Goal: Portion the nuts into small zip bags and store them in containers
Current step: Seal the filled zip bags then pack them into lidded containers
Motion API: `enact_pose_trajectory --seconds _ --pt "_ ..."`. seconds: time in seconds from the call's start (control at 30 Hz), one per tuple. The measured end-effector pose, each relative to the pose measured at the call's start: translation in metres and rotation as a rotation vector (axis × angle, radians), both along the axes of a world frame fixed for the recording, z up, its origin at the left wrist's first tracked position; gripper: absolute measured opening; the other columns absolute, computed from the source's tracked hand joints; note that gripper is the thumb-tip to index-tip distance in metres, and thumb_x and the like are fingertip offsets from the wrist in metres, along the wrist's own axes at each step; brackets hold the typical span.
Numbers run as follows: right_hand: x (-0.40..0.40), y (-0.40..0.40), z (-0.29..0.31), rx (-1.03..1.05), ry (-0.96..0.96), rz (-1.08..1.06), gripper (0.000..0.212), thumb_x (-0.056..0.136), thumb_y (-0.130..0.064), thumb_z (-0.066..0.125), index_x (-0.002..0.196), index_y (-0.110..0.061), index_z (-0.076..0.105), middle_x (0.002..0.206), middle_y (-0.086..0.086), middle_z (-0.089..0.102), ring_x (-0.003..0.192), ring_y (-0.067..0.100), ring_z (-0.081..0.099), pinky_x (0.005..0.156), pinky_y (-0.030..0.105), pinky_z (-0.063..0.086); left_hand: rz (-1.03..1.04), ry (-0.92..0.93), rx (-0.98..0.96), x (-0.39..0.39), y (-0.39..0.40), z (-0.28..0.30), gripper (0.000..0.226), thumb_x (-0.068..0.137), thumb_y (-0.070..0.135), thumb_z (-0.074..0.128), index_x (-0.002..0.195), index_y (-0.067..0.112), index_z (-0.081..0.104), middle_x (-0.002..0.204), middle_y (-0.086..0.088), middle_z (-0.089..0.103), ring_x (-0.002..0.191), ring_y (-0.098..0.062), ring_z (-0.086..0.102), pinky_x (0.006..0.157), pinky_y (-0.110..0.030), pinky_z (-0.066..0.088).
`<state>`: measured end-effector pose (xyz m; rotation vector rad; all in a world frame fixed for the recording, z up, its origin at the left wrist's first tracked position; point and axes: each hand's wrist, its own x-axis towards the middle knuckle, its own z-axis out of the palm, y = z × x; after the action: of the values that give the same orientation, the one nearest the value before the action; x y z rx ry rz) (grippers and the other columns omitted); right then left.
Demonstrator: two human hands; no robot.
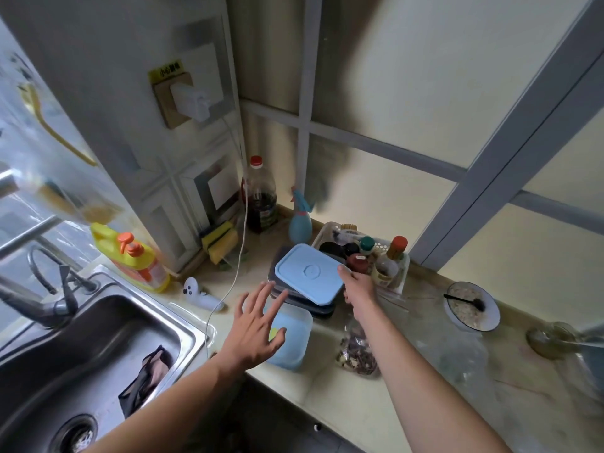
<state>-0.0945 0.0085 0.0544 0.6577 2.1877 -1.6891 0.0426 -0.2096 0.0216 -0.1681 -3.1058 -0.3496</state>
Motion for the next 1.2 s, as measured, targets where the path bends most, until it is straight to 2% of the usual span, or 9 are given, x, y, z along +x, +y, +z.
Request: enact_pose_trajectory --seconds 0.2,0.33,0.43,0.53,0.7,0.9,1.03,1.1,1.2 --pt "-0.01 0.008 -0.011 0.047 0.019 -0.011 0.029 0.098 -0.036 0.066 0.101 -0.007 0.062 0.071 0.009 0.068 0.048 0.014 0.058 0.047 0.022 0.047 -0.065 -0.026 -0.029 -0.02 0.018 0.001 0.07 0.092 0.056 0.035 0.158 0.038 0.019 0.167 0.004 0.009 0.155 -0.019 0.005 0.121 -0.052 0.0" --pt "0.002 0.019 -0.015 0.017 0.047 -0.039 0.019 0.103 -0.032 0.057 0.1 -0.013 0.058 0.078 0.005 0.069 0.055 0.015 0.064 0.058 0.03 0.057 -0.042 0.004 -0.049 -0.033 0.036 0.002 0.068 0.091 0.055 0.038 0.155 0.034 0.029 0.165 0.001 0.021 0.154 -0.019 0.012 0.12 -0.052 0.006" --pt "0.017 0.04 -0.027 0.337 0.154 0.092 0.011 0.101 -0.026 0.054 0.093 -0.02 0.058 0.09 0.001 0.069 0.077 0.021 0.069 0.073 0.04 0.06 0.034 0.002 -0.057 -0.038 0.052 0.0 0.064 0.091 0.052 0.042 0.15 0.026 0.041 0.162 -0.005 0.029 0.151 -0.025 0.021 0.121 -0.052 0.013" --pt "0.033 0.066 -0.045 0.691 0.266 0.327 0.006 0.096 -0.017 0.057 0.099 -0.017 0.062 0.109 0.003 0.062 0.098 0.026 0.063 0.079 0.037 0.053 0.025 0.037 -0.059 -0.035 0.074 -0.006 0.062 0.087 0.047 0.046 0.142 0.017 0.048 0.154 -0.011 0.039 0.145 -0.03 0.032 0.118 -0.048 0.018" --pt "0.051 0.097 -0.074 0.89 0.127 0.587 0.044 0.095 -0.025 0.063 0.138 -0.017 0.055 0.141 0.005 0.053 0.12 0.028 0.061 0.098 0.038 0.051 -0.05 0.144 -0.035 -0.027 0.112 -0.011 0.064 0.08 0.038 0.05 0.138 0.011 0.052 0.143 -0.012 0.048 0.135 -0.031 0.041 0.112 -0.044 0.026" --pt "0.06 0.117 -0.073 0.895 0.305 0.565 0.015 0.094 -0.022 0.065 0.104 -0.024 0.076 0.112 -0.001 0.067 0.098 0.026 0.066 0.085 0.029 0.049 -0.127 0.225 0.013 -0.022 0.137 -0.022 0.056 0.081 0.022 0.054 0.135 0.006 0.055 0.135 -0.012 0.052 0.125 -0.031 0.049 0.104 -0.04 0.036" --pt "0.066 0.124 -0.061 0.981 0.633 0.658 0.005 0.082 -0.023 0.074 0.082 -0.022 0.078 0.088 -0.003 0.064 0.094 0.022 0.06 0.086 0.037 0.047 -0.151 0.114 0.074 -0.023 0.146 -0.024 0.062 0.084 0.029 0.049 0.141 0.003 0.046 0.138 -0.014 0.047 0.126 -0.031 0.047 0.102 -0.041 0.044" --pt "0.069 0.126 -0.055 0.851 0.704 0.709 0.009 0.082 -0.027 0.066 0.076 -0.021 0.071 0.085 -0.004 0.06 0.09 0.019 0.053 0.081 0.035 0.044 -0.167 -0.013 0.217 -0.022 0.148 -0.025 0.072 0.088 0.038 0.048 0.151 0.006 0.032 0.146 -0.011 0.04 0.135 -0.026 0.037 0.113 -0.041 0.036" --pt "0.072 0.128 -0.037 0.428 0.491 0.738 0.018 0.088 -0.029 0.057 0.073 -0.02 0.056 0.073 -0.007 0.057 0.07 0.011 0.052 0.066 0.032 0.044 -0.108 -0.228 0.54 -0.022 0.155 -0.023 0.079 0.091 0.045 0.056 0.154 0.016 0.018 0.147 -0.003 0.043 0.133 -0.017 0.042 0.114 -0.033 0.035"
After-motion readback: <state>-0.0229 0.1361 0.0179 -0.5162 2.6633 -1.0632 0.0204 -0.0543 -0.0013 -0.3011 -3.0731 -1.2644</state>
